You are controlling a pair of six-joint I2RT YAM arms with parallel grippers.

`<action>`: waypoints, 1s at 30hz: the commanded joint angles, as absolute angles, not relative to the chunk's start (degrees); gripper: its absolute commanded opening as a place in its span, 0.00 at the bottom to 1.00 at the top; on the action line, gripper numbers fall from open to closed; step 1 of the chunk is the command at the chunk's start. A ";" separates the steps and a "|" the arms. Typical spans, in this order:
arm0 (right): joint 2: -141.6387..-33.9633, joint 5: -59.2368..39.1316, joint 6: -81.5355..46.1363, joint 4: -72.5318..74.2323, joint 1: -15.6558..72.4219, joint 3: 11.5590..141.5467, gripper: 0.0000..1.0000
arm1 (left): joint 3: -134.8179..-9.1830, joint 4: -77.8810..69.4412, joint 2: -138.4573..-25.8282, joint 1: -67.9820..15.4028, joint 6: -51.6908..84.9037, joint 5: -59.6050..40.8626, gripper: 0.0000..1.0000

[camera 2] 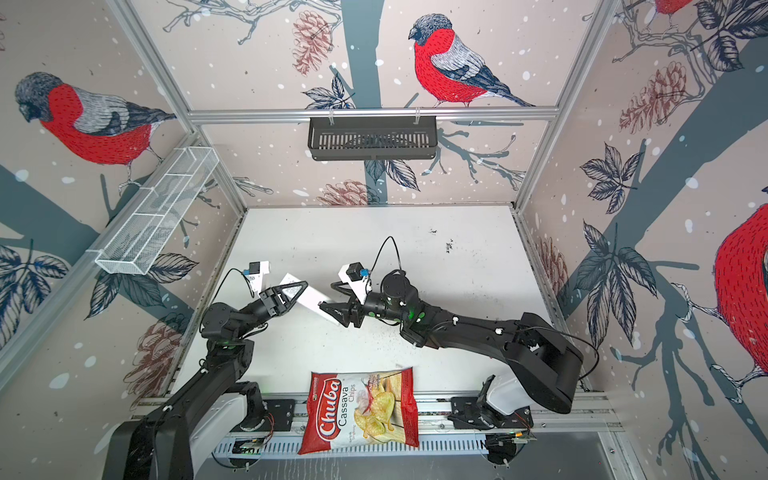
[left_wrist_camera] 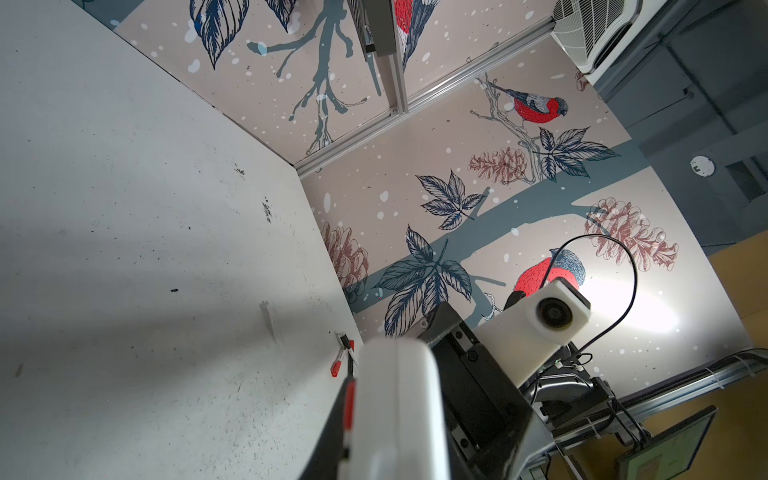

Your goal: Load the batteries into the remote control

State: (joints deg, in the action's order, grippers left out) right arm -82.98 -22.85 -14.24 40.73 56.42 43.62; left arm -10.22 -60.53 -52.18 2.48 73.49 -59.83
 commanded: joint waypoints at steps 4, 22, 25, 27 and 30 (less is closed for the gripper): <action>-81.46 -19.75 -14.98 33.15 56.49 44.62 0.64 | -10.70 -62.80 -51.90 2.65 73.00 -59.63 0.00; -84.20 -15.92 -23.75 21.64 48.21 40.68 0.75 | -21.09 -13.40 -49.58 -5.93 39.03 -36.75 0.00; -88.10 -15.04 -23.11 18.35 47.99 42.47 0.73 | -22.90 -9.29 -50.82 -9.49 36.20 -29.66 0.00; -90.77 -15.27 -23.53 17.87 47.62 42.79 0.69 | -24.65 -5.93 -51.94 -12.78 34.23 -24.22 0.00; -93.51 -16.65 -24.19 18.81 47.12 42.63 0.65 | -27.51 -2.59 -54.51 -18.35 31.55 -16.59 0.00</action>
State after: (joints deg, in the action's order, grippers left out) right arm -92.01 -15.84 -23.22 19.11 47.46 42.41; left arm -25.47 -7.53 -53.17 -15.00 36.73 -26.98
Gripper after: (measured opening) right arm 0.646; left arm 0.208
